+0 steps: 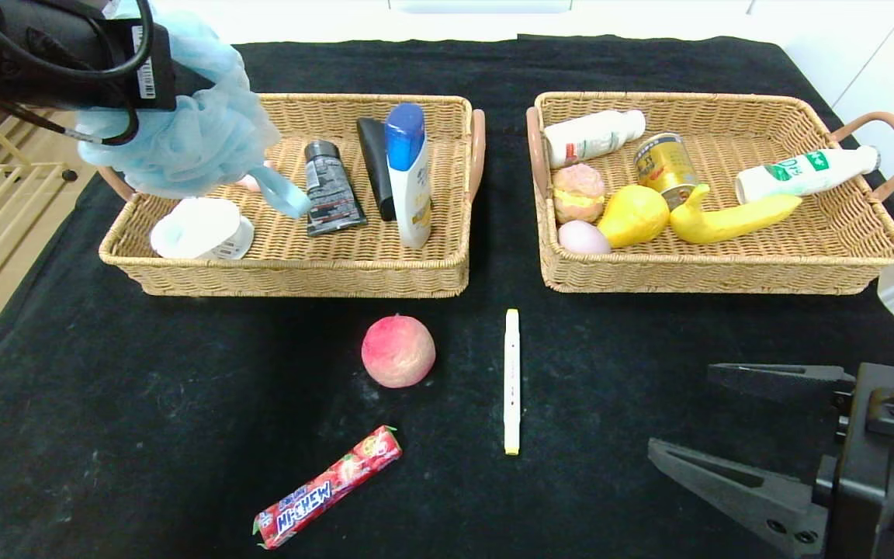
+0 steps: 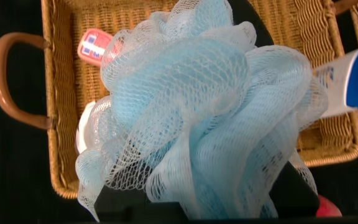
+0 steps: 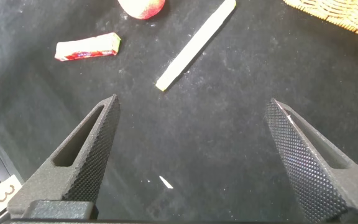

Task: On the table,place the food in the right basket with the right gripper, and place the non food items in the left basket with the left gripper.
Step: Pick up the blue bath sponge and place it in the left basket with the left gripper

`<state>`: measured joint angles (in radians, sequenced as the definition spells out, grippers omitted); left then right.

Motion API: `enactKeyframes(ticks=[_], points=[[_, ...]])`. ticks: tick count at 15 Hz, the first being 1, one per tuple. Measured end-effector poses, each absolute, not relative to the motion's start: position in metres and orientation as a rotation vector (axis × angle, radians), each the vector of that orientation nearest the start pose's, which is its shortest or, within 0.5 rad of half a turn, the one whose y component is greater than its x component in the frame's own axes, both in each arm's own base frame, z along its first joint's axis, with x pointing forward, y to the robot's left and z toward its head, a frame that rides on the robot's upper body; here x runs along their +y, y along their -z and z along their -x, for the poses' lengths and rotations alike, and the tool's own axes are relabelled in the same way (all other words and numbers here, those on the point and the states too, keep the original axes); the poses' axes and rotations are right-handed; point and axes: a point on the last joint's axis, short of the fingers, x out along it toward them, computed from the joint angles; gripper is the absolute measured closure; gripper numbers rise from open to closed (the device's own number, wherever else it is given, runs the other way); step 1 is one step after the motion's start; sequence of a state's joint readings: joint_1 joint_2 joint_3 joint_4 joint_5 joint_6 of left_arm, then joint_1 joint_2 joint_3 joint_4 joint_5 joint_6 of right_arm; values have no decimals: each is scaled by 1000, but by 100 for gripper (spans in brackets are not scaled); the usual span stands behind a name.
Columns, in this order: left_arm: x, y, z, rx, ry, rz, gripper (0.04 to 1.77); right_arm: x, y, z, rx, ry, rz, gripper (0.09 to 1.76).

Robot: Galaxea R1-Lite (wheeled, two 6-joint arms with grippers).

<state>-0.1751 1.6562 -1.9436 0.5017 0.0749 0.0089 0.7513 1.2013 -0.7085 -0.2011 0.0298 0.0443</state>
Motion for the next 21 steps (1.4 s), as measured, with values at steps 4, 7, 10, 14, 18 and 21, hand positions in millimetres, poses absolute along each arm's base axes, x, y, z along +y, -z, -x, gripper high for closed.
enactKeyframes(ticks=[4,7,10,14,18,21], points=[[-47,-390,-305,167,85,-27,110,122,-235,-130,292,-771,62,14],[-47,-379,-325,170,70,-2,110,122,-236,-129,286,-771,60,14],[-50,-369,-336,197,71,10,111,121,-237,-129,283,-771,59,14],[-48,-363,-341,214,62,10,100,121,-237,-128,280,-770,58,14],[-47,-360,-343,225,44,10,63,120,-238,-127,274,-771,59,14],[-47,-359,-343,230,44,8,46,120,-239,-127,272,-773,59,14]])
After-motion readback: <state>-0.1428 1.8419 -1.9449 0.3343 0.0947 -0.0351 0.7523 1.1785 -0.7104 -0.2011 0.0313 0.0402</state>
